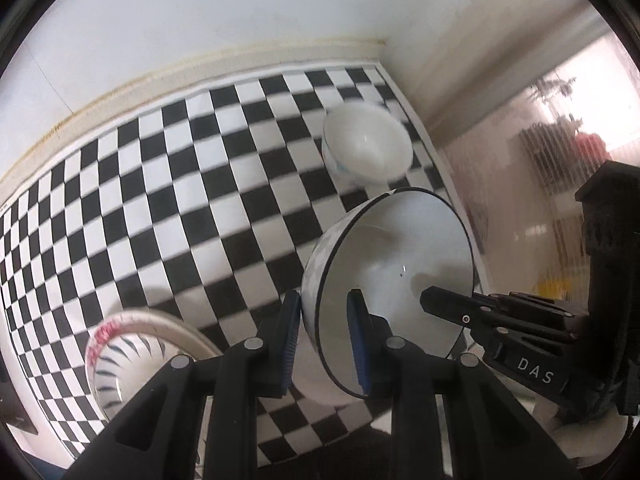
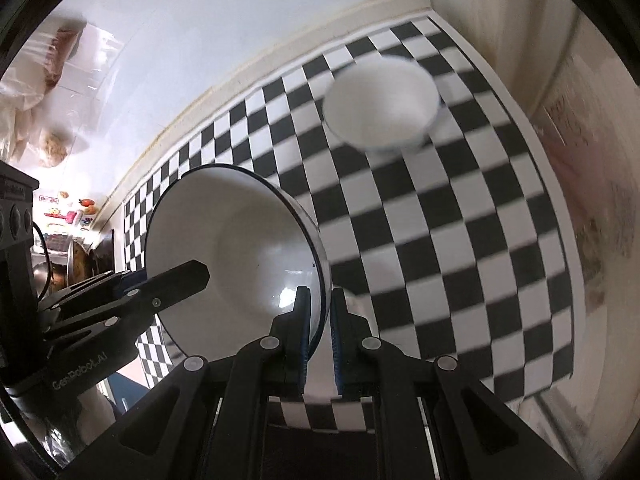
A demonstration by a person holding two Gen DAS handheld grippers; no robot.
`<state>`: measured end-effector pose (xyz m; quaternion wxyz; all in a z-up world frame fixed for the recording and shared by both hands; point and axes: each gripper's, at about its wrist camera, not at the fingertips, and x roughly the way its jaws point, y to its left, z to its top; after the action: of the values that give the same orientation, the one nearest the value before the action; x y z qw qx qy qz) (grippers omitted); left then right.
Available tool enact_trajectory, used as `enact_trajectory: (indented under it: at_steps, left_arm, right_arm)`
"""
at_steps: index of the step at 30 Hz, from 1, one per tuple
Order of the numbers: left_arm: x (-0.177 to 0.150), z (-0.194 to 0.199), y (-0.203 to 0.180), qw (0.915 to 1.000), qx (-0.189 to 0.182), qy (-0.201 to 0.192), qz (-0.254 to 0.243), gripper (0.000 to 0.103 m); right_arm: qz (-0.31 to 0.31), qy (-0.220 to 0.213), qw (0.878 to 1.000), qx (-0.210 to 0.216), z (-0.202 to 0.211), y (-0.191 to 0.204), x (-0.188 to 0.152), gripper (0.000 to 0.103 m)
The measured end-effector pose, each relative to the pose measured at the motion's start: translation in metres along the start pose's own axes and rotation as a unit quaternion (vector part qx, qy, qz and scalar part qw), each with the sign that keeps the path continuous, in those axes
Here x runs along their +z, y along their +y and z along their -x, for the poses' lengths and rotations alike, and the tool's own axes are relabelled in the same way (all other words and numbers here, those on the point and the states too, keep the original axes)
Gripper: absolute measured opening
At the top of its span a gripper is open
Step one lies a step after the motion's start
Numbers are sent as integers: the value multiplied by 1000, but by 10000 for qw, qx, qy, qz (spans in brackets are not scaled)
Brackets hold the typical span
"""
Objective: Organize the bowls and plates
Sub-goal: 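Carry the white bowls beside the plate stack, lower them, open the right gripper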
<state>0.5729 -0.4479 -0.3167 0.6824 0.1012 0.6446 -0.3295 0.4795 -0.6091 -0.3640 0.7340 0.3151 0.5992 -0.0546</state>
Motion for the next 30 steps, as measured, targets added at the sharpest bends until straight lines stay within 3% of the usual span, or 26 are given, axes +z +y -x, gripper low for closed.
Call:
enact_trajectory:
  at_steps: [7, 14, 21, 30]
  left_arm:
    - [-35, -34, 2, 9987, -11, 514, 48, 21]
    - [-51, -70, -1, 9955, 213, 927, 0, 21]
    - [-51, -98, -3, 9901, 437, 1331, 43, 21]
    - [-49, -110, -9, 9860, 550, 1571, 16, 21]
  right_arm:
    - [-155, 295, 9994, -57, -23, -21, -35, 11]
    - [-216, 555, 9980, -193, -51, -34, -52, 11]
    - [-168, 784, 9965, -239, -69, -38, -57, 11]
    - [-63, 949, 9943, -475, -73, -29, -49, 12]
